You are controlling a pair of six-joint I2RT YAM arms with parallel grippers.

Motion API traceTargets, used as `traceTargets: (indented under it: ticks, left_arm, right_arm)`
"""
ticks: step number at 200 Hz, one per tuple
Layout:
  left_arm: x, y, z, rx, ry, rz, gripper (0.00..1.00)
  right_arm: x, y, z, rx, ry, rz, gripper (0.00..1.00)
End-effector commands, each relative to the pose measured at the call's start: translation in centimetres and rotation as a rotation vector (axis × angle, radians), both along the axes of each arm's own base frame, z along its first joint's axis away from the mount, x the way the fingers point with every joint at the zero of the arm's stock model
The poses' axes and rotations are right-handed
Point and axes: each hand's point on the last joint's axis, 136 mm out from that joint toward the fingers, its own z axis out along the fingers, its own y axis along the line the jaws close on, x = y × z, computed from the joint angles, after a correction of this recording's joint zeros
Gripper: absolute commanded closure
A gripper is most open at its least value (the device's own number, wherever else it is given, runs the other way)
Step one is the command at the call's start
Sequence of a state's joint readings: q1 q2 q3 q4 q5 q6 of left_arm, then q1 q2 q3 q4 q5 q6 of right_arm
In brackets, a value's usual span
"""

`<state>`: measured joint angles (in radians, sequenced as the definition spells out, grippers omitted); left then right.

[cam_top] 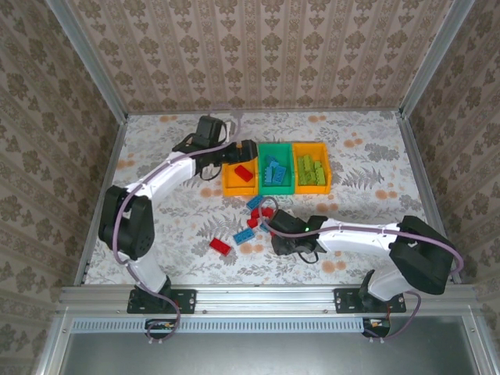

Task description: Sort the legos into containers by color

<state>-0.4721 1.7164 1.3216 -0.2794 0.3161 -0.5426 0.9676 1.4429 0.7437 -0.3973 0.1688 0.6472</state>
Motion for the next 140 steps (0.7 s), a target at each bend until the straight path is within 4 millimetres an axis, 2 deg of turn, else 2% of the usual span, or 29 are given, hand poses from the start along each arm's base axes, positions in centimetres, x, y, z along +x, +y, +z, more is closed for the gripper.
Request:
traceTargets:
  ticks: [1, 26, 46, 49, 87, 113, 140]
  left_arm:
    - [-0.5, 3.0, 0.0, 0.049, -0.019, 0.031, 0.00]
    - [-1.7, 5.0, -0.9, 0.094, -0.005, 0.042, 0.00]
    - [-2.7, 6.1, -1.9, 0.126, 0.019, 0.047, 0.00]
    - [-2.7, 6.2, -2.0, 0.128, 0.021, 0.049, 0.00]
    - [-4.9, 8.6, -3.5, 0.178, 0.070, 0.091, 0.00]
    - [-6.7, 9.9, -4.6, 0.210, 0.125, 0.120, 0.00]
    - [-8.7, 11.0, -5.5, 0.224, 0.180, 0.150, 0.00]
  right_arm:
    - [1.6, 3.0, 5.2, 0.145, -0.105, 0.052, 0.69]
    - [3.3, 4.5, 8.0, 0.223, -0.151, 0.072, 0.69]
    - [5.8, 5.7, 10.3, 0.323, -0.178, 0.058, 0.69]
    - [6.2, 5.9, 9.8, 0.324, -0.165, 0.052, 0.69]
    - [11.8, 8.7, 12.2, 0.461, -0.141, -0.007, 0.69]
    - [15.0, 11.2, 12.6, 0.508, -0.101, -0.013, 0.69]
    - [18.1, 11.7, 10.0, 0.463, -0.022, -0.101, 0.68]
